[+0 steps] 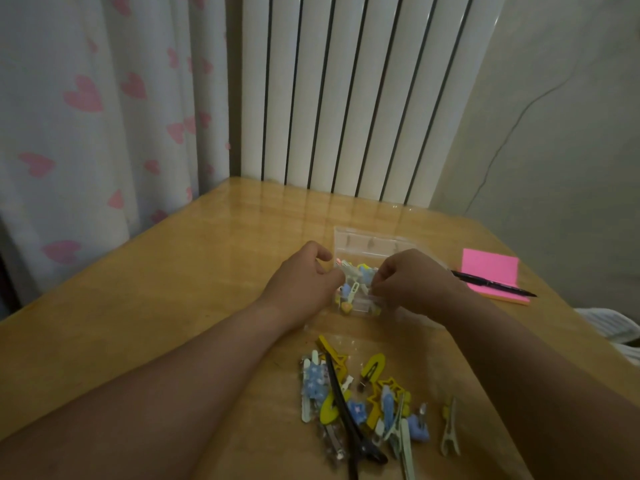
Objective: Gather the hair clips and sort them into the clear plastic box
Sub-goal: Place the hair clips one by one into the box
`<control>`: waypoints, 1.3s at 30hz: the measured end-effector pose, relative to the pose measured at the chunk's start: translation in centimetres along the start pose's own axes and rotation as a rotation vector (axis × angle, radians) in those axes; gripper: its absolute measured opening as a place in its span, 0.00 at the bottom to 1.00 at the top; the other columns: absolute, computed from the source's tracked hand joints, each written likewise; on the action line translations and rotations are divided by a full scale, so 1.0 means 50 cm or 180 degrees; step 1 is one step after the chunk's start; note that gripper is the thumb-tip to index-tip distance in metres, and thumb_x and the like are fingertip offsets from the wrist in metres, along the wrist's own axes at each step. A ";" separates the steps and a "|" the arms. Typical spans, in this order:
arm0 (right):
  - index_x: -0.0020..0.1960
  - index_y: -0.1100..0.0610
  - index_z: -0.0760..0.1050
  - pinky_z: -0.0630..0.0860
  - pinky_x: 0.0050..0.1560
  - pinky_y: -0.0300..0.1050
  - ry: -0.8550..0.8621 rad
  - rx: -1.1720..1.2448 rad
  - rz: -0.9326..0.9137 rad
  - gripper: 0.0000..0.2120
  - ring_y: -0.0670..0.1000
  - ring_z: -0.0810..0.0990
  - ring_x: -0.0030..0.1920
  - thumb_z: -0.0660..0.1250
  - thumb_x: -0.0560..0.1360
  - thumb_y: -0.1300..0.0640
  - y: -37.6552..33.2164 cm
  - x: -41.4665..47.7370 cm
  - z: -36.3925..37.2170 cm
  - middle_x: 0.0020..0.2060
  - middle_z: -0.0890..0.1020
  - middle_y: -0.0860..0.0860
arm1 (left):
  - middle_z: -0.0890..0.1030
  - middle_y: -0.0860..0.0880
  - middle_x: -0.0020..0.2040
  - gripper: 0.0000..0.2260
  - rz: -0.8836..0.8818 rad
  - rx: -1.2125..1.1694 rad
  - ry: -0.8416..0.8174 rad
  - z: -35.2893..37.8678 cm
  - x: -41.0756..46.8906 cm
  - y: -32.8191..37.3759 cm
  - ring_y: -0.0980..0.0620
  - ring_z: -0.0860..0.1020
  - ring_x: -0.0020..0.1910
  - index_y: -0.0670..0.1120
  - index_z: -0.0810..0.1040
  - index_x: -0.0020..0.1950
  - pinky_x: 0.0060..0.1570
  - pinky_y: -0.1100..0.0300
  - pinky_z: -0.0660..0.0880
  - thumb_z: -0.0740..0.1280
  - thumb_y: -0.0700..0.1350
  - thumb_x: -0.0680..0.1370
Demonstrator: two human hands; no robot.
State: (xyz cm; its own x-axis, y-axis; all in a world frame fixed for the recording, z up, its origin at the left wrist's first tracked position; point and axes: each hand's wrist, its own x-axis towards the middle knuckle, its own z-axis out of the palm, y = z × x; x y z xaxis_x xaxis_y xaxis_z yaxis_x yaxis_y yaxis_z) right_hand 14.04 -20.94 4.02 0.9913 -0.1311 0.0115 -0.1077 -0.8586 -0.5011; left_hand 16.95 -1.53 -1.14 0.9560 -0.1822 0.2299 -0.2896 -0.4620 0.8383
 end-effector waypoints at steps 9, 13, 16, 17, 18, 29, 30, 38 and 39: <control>0.45 0.56 0.85 0.78 0.37 0.39 0.0000 0.0222 -0.0273 0.01 0.48 0.87 0.37 0.76 0.76 0.60 0.005 -0.012 -0.002 0.38 0.87 0.51 | 0.82 0.50 0.48 0.16 0.0023 0.0036 -0.0012 -0.001 -0.001 0.003 0.50 0.81 0.47 0.51 0.75 0.66 0.50 0.50 0.79 0.69 0.54 0.81; 0.47 0.54 0.84 0.80 0.40 0.42 0.0136 0.0376 -0.0334 0.02 0.47 0.87 0.38 0.73 0.79 0.58 0.002 -0.027 -0.012 0.38 0.88 0.49 | 0.82 0.50 0.47 0.15 0.0027 0.0033 -0.0014 -0.002 -0.003 0.005 0.50 0.81 0.47 0.50 0.75 0.67 0.51 0.48 0.79 0.68 0.53 0.81; 0.47 0.51 0.83 0.78 0.41 0.43 0.0514 0.0402 -0.0554 0.04 0.45 0.85 0.40 0.72 0.80 0.56 0.008 -0.054 -0.032 0.38 0.87 0.46 | 0.81 0.51 0.46 0.15 0.0022 0.0029 -0.0021 -0.001 -0.005 0.006 0.50 0.81 0.45 0.50 0.75 0.67 0.48 0.50 0.77 0.68 0.53 0.82; 0.47 0.51 0.83 0.78 0.39 0.41 0.0645 0.0452 -0.0678 0.04 0.44 0.85 0.39 0.72 0.80 0.56 0.009 -0.067 -0.040 0.38 0.87 0.46 | 0.81 0.51 0.46 0.15 0.0017 0.0028 -0.0017 -0.001 -0.004 0.006 0.50 0.80 0.45 0.50 0.75 0.67 0.48 0.51 0.77 0.69 0.53 0.82; 0.47 0.51 0.83 0.78 0.38 0.38 0.0715 0.0534 -0.0807 0.03 0.42 0.84 0.38 0.72 0.80 0.56 0.010 -0.080 -0.047 0.38 0.87 0.45 | 0.81 0.50 0.46 0.15 0.0011 0.0022 -0.0006 0.000 -0.003 0.007 0.50 0.80 0.45 0.50 0.75 0.67 0.47 0.51 0.77 0.69 0.53 0.82; 0.50 0.45 0.85 0.80 0.44 0.36 -0.0205 -0.0140 -0.1494 0.03 0.38 0.83 0.42 0.73 0.79 0.48 -0.012 -0.160 0.008 0.40 0.85 0.41 | 0.82 0.50 0.47 0.14 -0.0048 0.0069 0.0045 -0.002 -0.005 0.014 0.49 0.81 0.47 0.51 0.77 0.64 0.51 0.48 0.78 0.69 0.55 0.82; 0.52 0.44 0.85 0.81 0.45 0.39 -0.0239 -0.0294 -0.1521 0.06 0.39 0.82 0.42 0.72 0.79 0.45 -0.018 -0.162 0.020 0.41 0.85 0.41 | 0.82 0.50 0.47 0.14 -0.0057 0.0069 0.0040 -0.001 -0.005 0.014 0.49 0.81 0.47 0.51 0.77 0.64 0.51 0.48 0.78 0.69 0.55 0.82; 0.55 0.44 0.82 0.82 0.49 0.50 -0.0352 -0.0647 -0.1726 0.07 0.44 0.81 0.47 0.68 0.78 0.48 -0.044 -0.168 0.055 0.47 0.83 0.42 | 0.83 0.49 0.45 0.13 -0.0084 0.0012 0.0068 0.003 0.001 0.010 0.49 0.82 0.46 0.52 0.77 0.63 0.52 0.45 0.79 0.70 0.54 0.81; 0.54 0.45 0.81 0.81 0.50 0.50 -0.0390 -0.0620 -0.1735 0.06 0.44 0.80 0.47 0.68 0.78 0.49 -0.046 -0.168 0.055 0.47 0.82 0.42 | 0.83 0.49 0.45 0.13 -0.0088 0.0021 0.0075 0.003 0.001 0.010 0.49 0.82 0.45 0.52 0.77 0.63 0.51 0.45 0.79 0.70 0.53 0.80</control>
State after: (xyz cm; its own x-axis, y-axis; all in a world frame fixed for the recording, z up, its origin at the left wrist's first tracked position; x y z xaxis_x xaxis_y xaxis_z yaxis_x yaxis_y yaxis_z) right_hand 6.16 -16.50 2.69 0.9078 0.4028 0.1168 0.4192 -0.8627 -0.2828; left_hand 16.86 -1.89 -0.78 0.9644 -0.1489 0.2185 -0.2635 -0.4722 0.8412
